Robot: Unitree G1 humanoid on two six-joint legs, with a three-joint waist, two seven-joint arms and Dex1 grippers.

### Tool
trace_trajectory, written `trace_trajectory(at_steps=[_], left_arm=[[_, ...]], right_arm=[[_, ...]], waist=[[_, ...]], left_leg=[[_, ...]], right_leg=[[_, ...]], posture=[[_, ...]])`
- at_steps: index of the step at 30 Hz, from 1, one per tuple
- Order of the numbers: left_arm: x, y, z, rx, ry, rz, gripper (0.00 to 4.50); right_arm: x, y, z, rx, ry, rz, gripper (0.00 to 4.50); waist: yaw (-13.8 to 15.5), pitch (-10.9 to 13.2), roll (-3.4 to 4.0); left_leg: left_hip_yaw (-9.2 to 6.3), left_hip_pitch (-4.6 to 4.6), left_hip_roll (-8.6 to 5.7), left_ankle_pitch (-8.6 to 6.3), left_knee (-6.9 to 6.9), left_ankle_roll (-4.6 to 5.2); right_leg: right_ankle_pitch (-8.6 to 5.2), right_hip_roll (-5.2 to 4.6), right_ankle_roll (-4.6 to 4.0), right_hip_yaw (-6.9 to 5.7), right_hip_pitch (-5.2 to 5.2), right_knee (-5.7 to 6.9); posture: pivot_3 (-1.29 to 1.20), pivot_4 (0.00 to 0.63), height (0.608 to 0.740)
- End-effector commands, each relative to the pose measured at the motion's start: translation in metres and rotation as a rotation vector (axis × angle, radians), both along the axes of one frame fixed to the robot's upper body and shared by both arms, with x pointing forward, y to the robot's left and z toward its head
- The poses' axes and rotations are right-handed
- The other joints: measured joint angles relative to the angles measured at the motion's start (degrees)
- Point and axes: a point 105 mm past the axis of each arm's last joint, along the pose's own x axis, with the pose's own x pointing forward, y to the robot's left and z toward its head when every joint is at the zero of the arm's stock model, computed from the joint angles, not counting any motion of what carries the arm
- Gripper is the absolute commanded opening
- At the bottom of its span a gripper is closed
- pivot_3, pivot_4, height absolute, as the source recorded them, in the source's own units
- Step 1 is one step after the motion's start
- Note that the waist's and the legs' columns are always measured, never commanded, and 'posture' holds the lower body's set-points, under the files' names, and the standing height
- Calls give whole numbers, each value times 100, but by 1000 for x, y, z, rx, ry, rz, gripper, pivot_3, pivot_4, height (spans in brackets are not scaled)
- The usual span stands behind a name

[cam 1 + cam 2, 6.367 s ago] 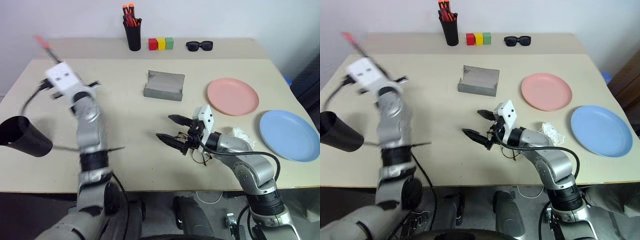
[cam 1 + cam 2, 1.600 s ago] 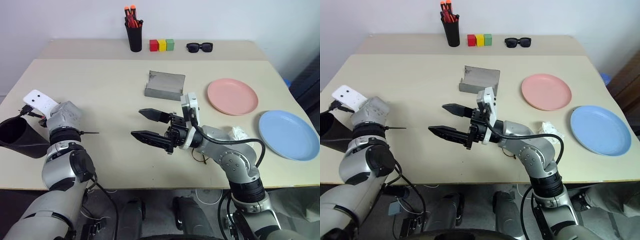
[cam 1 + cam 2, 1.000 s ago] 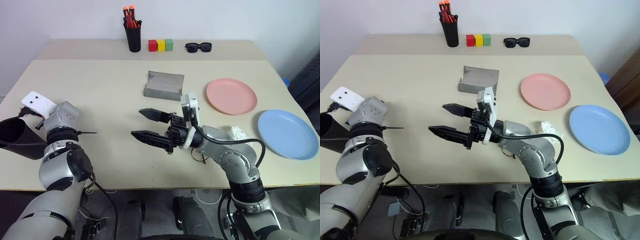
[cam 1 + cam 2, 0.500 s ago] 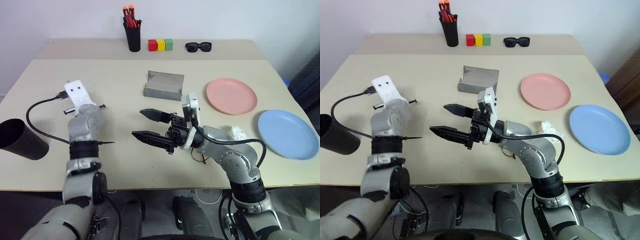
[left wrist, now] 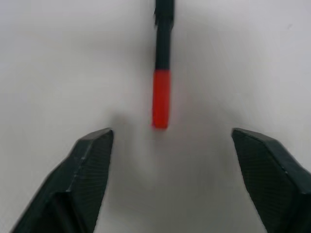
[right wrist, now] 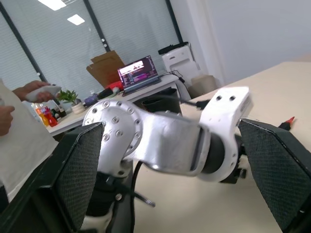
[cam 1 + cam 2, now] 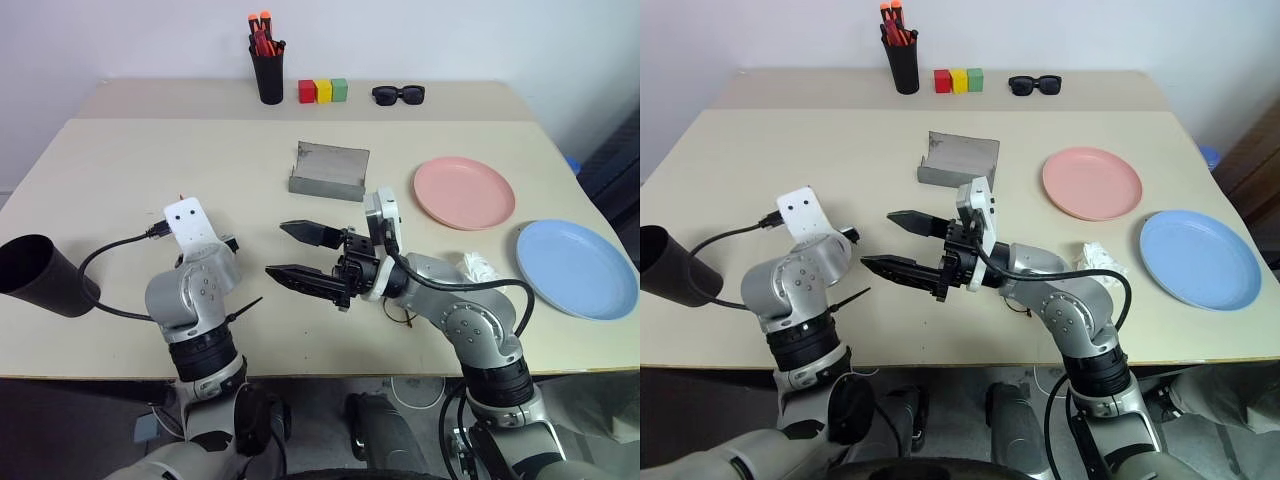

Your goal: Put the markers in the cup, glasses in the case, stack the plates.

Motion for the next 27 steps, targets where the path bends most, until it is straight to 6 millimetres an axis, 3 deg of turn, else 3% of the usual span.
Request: trace_trajectory(at_steps=[1, 5, 14, 18, 21, 24, 27], left_arm=[[13, 14, 19, 30, -66, 25, 3700], [34, 29, 28, 57, -77, 41, 3700], [74, 40, 10, -102, -39, 63, 3700], [82, 43, 8, -108, -54, 58, 3700], [83, 48, 7, -102, -58, 73, 2898], [81, 49, 6, -93, -58, 79, 1386], [81, 52, 20, 40, -125, 43, 22]], right_arm=[[-4, 3, 10, 30, -31, 24, 4500], [-3, 3, 10, 35, -31, 12, 4500], [0, 4, 11, 39, -38, -9, 4500], [0, 3, 11, 39, -43, -19, 4500], [1, 3, 11, 37, -44, -26, 4500], [1, 2, 11, 37, -45, -29, 4500], [1, 2, 11, 34, -46, -29, 4500]], waist=[[1, 0, 0], [2, 0, 0], [21, 0, 0], [12, 0, 0], [12, 0, 1], [28, 0, 1], [21, 0, 1]], left_leg=[[0, 0, 0, 0, 0, 0], [0, 0, 0, 0, -1, 0], [1, -1, -2, 0, -4, 0], [0, -1, -2, 0, -3, 0], [-1, 0, -1, 0, -4, 0], [-1, 0, -1, 0, -3, -1], [0, 0, -3, 0, -3, -1]], right_leg=[[0, 0, 0, 0, 0, -1], [0, 0, 0, 0, 0, -1], [1, -7, 2, -2, 0, -6], [1, -7, 2, -5, 0, -3], [2, -7, 2, -5, 0, -2], [2, -8, 2, -5, 0, -1], [2, -12, 3, -4, 1, -1]], posture=[[0, 150, 740], [0, 150, 740], [0, 150, 740], [0, 150, 740], [0, 150, 740], [0, 150, 740], [0, 150, 740]])
